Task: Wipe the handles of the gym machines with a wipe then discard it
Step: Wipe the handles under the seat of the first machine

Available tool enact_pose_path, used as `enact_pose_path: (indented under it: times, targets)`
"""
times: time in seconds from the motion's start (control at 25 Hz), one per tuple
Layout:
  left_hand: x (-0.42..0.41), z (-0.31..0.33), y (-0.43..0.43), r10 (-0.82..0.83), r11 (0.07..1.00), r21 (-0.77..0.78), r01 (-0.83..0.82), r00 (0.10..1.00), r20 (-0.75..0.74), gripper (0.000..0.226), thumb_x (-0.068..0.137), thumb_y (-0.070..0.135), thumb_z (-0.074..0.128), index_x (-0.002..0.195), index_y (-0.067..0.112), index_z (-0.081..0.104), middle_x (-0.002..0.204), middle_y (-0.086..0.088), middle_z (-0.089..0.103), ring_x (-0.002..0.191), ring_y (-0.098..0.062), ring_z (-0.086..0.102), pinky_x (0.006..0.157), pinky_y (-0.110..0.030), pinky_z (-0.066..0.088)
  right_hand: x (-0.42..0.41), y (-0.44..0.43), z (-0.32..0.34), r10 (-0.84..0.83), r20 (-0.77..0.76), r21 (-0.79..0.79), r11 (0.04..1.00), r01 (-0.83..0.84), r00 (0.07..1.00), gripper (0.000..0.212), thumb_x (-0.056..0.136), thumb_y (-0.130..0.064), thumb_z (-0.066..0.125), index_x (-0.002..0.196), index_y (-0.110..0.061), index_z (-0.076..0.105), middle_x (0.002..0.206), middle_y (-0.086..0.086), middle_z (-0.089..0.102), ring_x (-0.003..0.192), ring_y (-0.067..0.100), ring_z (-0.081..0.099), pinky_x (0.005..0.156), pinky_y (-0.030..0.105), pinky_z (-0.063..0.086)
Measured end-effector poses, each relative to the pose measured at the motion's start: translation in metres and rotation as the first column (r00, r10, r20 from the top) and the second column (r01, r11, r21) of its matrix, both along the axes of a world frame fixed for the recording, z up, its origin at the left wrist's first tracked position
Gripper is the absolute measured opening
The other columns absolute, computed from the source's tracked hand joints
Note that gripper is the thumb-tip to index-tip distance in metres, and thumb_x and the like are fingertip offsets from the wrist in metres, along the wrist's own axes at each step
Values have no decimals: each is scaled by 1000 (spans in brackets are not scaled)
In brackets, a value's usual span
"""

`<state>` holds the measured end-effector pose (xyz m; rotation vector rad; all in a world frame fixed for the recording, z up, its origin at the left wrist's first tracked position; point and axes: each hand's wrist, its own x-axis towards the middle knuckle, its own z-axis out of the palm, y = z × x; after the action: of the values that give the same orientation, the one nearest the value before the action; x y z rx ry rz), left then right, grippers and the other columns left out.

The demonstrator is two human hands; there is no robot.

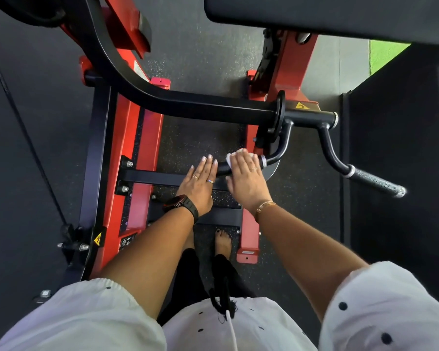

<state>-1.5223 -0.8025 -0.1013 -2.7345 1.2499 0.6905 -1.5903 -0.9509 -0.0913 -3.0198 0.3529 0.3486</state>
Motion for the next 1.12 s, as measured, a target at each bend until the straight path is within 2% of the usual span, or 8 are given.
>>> enact_pose_path:
  times: [0.16, 0.28, 0.44, 0.6, 0.72, 0.92, 1.04, 1.12]
  targets:
    - [2, 2, -1, -15, 1000, 21, 15, 1000, -26, 94, 89, 23, 50, 145, 12, -25, 157, -8, -24, 144, -20, -21, 116, -37, -8, -20, -17, -1, 257, -68, -87, 961, -263, 964, 61, 96, -25, 32, 151, -12, 8, 158, 8, 12, 146, 21, 7, 119, 42, -3]
    - [3, 3, -1, -17, 1000, 9, 18, 999, -44, 95, 88, 22, 50, 146, 12, -24, 156, -8, -25, 144, -21, -21, 115, -37, -9, -30, -44, 6, 115, 7, -100, 988, -114, 993, 62, 95, -39, 33, 150, -14, 18, 155, 5, 26, 144, 20, 18, 118, 42, -3]
    - [1, 1, -3, 6, 1000, 12, -6, 1000, -12, 88, 90, 21, 44, 145, 12, -24, 156, -6, -25, 144, -19, -21, 116, -37, -7, 17, -17, 8, 12, -19, -31, 999, -13, 1000, 58, 90, -53, 36, 127, -11, 51, 117, 7, 59, 118, 28, 49, 116, 47, 13]
    - [1, -1, -1, -7, 1000, 6, 7, 1000, -2, 88, 90, 21, 44, 145, 11, -24, 157, -6, -24, 145, -20, -20, 117, -38, -4, 15, -2, 4, 223, -63, -11, 975, -224, 973, 56, 92, -31, 45, 141, -8, 35, 137, 9, 47, 130, 28, 40, 117, 44, 17]
    - [3, 1, 1, -36, 999, 0, 36, 999, -12, 91, 89, 21, 47, 147, 10, -22, 157, -8, -24, 145, -22, -19, 118, -39, -3, -2, -36, 10, 174, -29, -62, 982, -176, 984, 48, 93, -16, 42, 140, -9, 39, 137, 9, 49, 131, 27, 40, 118, 41, 13]
    - [4, 0, -1, -33, 999, 21, 34, 999, -33, 89, 90, 19, 45, 146, 10, -24, 156, -7, -25, 145, -21, -19, 118, -38, -3, 36, -20, 12, -26, -76, 50, 998, 30, 997, 36, 92, -28, 38, 117, -12, 59, 110, 10, 65, 109, 29, 57, 112, 41, 25]
    - [7, 0, 0, -58, 997, 45, 59, 998, -13, 87, 91, 24, 44, 146, 7, -22, 157, -9, -24, 145, -22, -18, 117, -37, -3, 46, 6, 8, 56, -65, 193, 980, -43, 996, 35, 95, -28, 37, 117, -11, 57, 114, 10, 64, 110, 28, 56, 102, 37, 33]
    - [8, 0, 1, -63, 997, 36, 64, 998, -25, 88, 90, 21, 44, 144, 9, -24, 157, -8, -23, 145, -21, -18, 117, -37, -3, 31, -7, 12, 135, -4, 168, 977, -132, 991, 35, 92, -23, 43, 122, -11, 56, 118, 9, 63, 113, 27, 56, 106, 38, 32]
